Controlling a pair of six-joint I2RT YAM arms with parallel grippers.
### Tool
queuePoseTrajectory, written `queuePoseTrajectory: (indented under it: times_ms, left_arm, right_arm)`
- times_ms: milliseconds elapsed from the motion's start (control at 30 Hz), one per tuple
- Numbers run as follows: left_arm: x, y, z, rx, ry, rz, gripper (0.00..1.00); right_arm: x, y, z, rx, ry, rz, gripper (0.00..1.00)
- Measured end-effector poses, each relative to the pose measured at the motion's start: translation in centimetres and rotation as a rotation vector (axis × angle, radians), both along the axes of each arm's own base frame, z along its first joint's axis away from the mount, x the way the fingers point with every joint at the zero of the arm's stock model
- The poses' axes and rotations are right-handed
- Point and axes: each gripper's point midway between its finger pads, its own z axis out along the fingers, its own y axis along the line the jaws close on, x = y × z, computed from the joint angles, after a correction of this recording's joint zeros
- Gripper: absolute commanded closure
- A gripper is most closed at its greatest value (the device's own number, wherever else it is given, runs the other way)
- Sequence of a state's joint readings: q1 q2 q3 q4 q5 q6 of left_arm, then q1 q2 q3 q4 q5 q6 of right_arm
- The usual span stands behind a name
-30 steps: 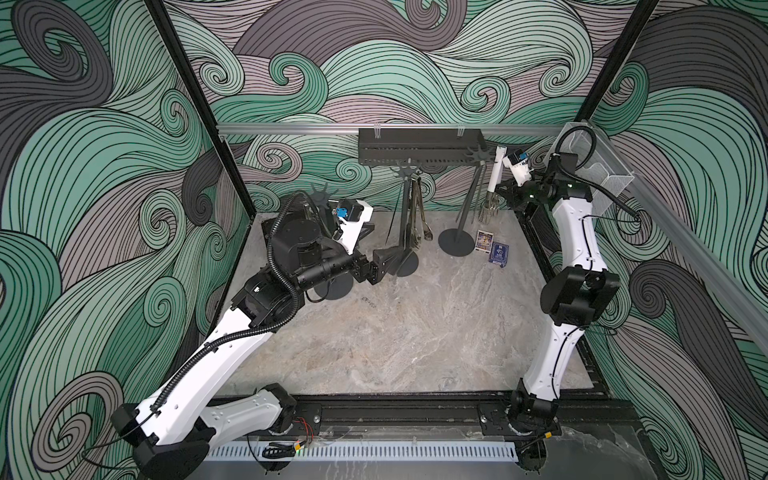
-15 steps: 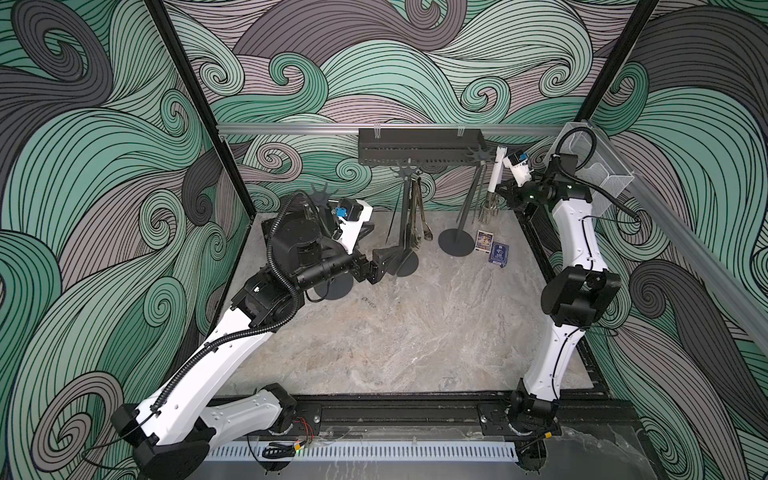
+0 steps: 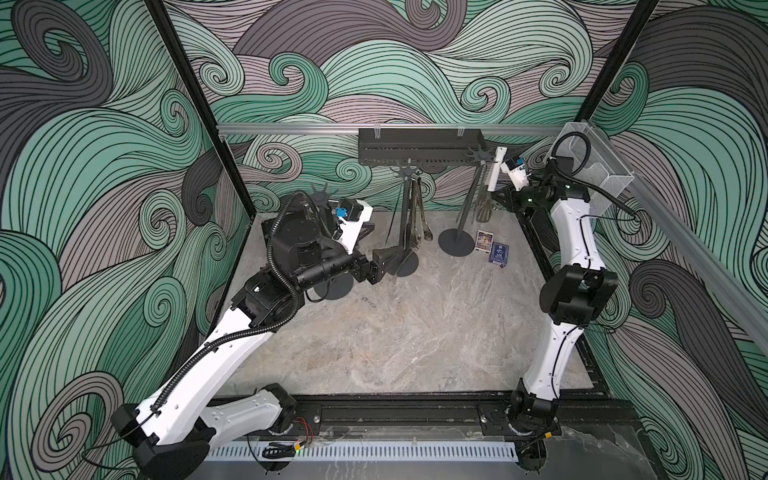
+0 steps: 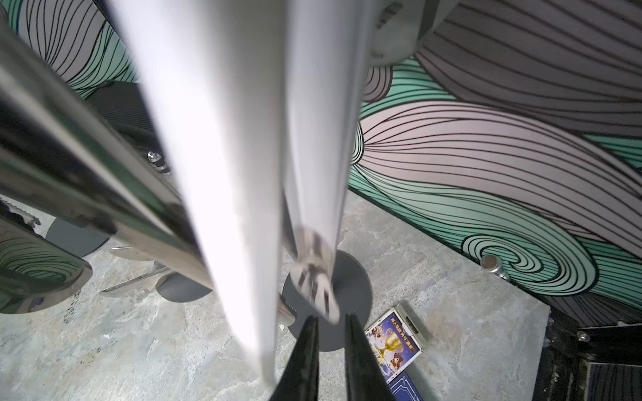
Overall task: Hang food tongs on kitchen utensil racks
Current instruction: Hang the food tongs on the rack.
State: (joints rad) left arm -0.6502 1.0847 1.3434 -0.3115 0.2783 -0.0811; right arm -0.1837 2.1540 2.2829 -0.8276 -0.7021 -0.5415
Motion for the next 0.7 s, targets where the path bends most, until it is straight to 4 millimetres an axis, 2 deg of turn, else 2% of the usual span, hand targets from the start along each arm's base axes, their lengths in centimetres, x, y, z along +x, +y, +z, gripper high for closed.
queuePoseTrajectory:
  times_ms: [467,700]
  left_arm:
    - [0.04,-0.07,-0.06,-0.003,-0.001,-0.002,0.07]
    - [0.05,-0.08,0.03,-0.005,-0.003,-0.002,0.07]
  right_arm:
    - [-0.11,-0.05,-0.56,0.002,0.022,-0.002,0.79]
    - [-0.21,-0.38,-0.74,0.005,0.03,-0.01,0.66]
